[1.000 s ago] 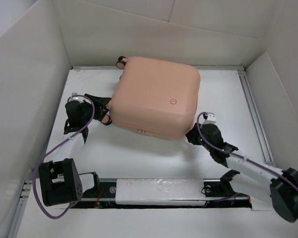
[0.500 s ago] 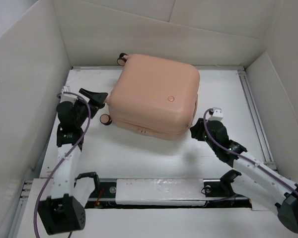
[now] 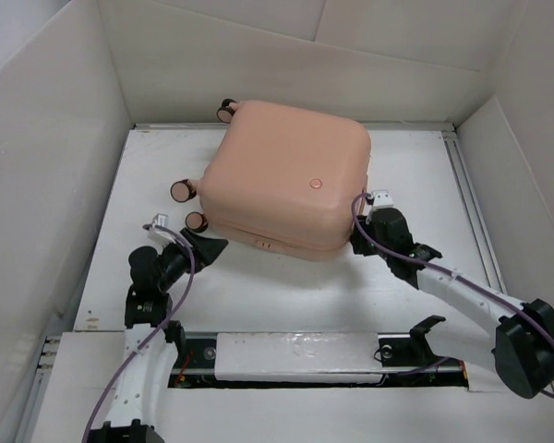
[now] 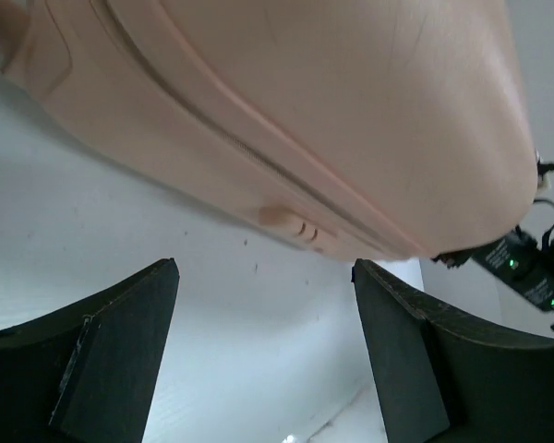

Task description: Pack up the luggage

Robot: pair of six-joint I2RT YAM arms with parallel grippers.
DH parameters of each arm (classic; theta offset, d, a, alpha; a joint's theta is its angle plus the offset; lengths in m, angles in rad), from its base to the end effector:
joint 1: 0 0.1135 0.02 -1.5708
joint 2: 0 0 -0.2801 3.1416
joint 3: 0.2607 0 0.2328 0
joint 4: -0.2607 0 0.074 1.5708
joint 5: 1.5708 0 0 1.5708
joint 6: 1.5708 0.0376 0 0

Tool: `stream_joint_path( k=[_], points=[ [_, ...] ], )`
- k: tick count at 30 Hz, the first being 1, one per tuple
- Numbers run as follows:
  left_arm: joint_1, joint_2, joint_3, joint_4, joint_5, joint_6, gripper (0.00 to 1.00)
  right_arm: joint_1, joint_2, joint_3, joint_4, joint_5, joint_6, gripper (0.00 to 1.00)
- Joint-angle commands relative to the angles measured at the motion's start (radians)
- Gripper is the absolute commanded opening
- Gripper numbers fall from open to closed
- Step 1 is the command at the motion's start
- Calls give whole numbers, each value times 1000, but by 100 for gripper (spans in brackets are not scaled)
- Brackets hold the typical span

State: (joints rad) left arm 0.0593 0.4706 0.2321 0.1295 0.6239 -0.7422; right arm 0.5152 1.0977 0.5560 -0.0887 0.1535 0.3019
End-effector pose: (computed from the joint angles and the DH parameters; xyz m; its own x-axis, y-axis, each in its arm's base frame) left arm 0.1081 -0.0156 0.2343 -0.4394 -0.5756 -0.6897 0.3184 0.6181 -0.7187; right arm 0.1820 0.0964 0.2328 -0.6026 -0.0035 -0.7981 -0.2097 0.9655 0.1541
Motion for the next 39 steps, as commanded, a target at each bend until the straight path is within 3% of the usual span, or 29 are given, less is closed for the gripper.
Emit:
stream_joint_path(
  k=[1, 5, 6, 9, 15, 17, 19, 20, 21, 23, 24, 26, 28, 29, 31, 32, 34, 35, 39],
  points=[
    [-9, -111, -11, 67, 90, 7, 72, 0, -27, 41, 188, -187, -107, 39],
    [-9, -95, 73, 107, 24, 17, 74, 0, -97, 0, 188, -245, -104, 40],
    [-9, -64, 114, 107, 1, 27, 74, 0, -136, -14, 188, -246, -87, 49],
    [-9, 43, 301, 163, -46, -9, 75, 0, -179, -76, 199, -256, -50, 65],
    [-9, 367, 642, 161, -70, 0, 73, -9, -191, -96, 208, -282, -50, 66],
    [-42, 424, 747, 118, -165, 73, 73, -9, -203, -96, 208, -298, -50, 65],
    [-174, 489, 898, -11, -380, 171, 73, -9, -214, -96, 219, -298, -50, 65],
    [-396, 629, 977, -54, -501, 288, 73, -9, -225, -108, 219, -298, -59, 65],
    [-515, 725, 1230, -288, -840, 341, 74, -9, -234, -108, 219, -307, -60, 65],
    [-798, 851, 1366, -378, -1094, 368, 76, -18, -266, -140, 219, -322, -60, 66],
    [-856, 830, 1347, -345, -1168, 351, 76, -18, -310, -152, 210, -313, -60, 66],
    [-903, 719, 1097, -103, -1098, 298, 73, -18, -354, -172, 210, -298, -43, 66],
    [-924, 532, 924, -6, -1026, 220, 66, -18, -395, -173, 210, -298, -43, 62],
    [-958, 481, 754, 71, -1036, 207, 60, -29, -395, -173, 210, -286, -43, 60],
    [-1122, 357, 597, 99, -1123, 169, 52, -29, -394, -182, 254, -285, -78, 49],
    [-1185, 318, 447, 123, -1238, 108, 49, -41, -381, -182, 267, -296, -89, 47],
    [-1342, 207, 327, 124, -1340, 32, 45, -50, -330, -159, 285, -331, -98, 47],
    [-1377, 176, 275, 101, -1412, -11, 45, -50, -319, -159, 285, -345, -110, 46],
    [-1394, 155, 49, 85, -1412, -181, 47, -50, -340, -197, 326, -332, -92, 48]
  ],
)
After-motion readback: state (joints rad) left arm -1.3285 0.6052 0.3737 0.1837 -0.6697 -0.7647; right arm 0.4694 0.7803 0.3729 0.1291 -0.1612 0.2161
